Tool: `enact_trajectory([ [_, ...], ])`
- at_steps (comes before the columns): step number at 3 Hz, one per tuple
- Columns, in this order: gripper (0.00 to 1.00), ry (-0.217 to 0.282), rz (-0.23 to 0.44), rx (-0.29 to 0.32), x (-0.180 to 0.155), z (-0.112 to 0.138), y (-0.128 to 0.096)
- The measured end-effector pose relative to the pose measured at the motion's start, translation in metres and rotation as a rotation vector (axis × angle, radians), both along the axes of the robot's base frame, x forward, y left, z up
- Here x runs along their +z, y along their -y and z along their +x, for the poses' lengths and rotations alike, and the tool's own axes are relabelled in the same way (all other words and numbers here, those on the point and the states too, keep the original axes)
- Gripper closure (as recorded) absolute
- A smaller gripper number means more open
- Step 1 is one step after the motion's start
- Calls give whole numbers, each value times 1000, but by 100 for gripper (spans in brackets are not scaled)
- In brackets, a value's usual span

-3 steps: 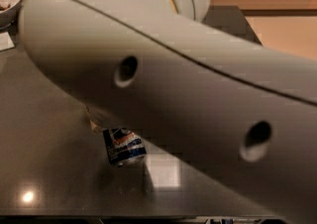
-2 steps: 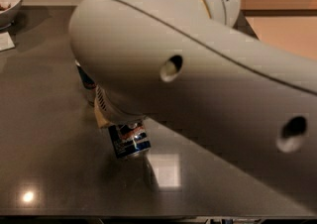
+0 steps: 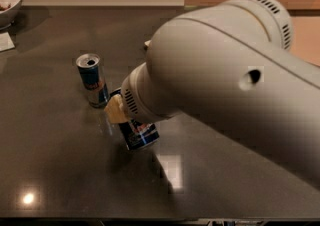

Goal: Place pepsi can upright

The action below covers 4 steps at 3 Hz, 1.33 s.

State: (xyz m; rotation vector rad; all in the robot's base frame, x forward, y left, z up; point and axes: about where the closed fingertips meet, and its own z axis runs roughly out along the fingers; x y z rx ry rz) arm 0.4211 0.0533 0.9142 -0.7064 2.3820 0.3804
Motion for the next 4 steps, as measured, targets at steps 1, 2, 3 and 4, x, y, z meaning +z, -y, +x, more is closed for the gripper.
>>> enact_trajectory([
  [1,100,84,72,58,1,10,3],
  [2,100,121,172,95,1,24,9],
  [3,100,117,213,104,4,30,14],
  [4,100,114,212,109,3,29,12],
])
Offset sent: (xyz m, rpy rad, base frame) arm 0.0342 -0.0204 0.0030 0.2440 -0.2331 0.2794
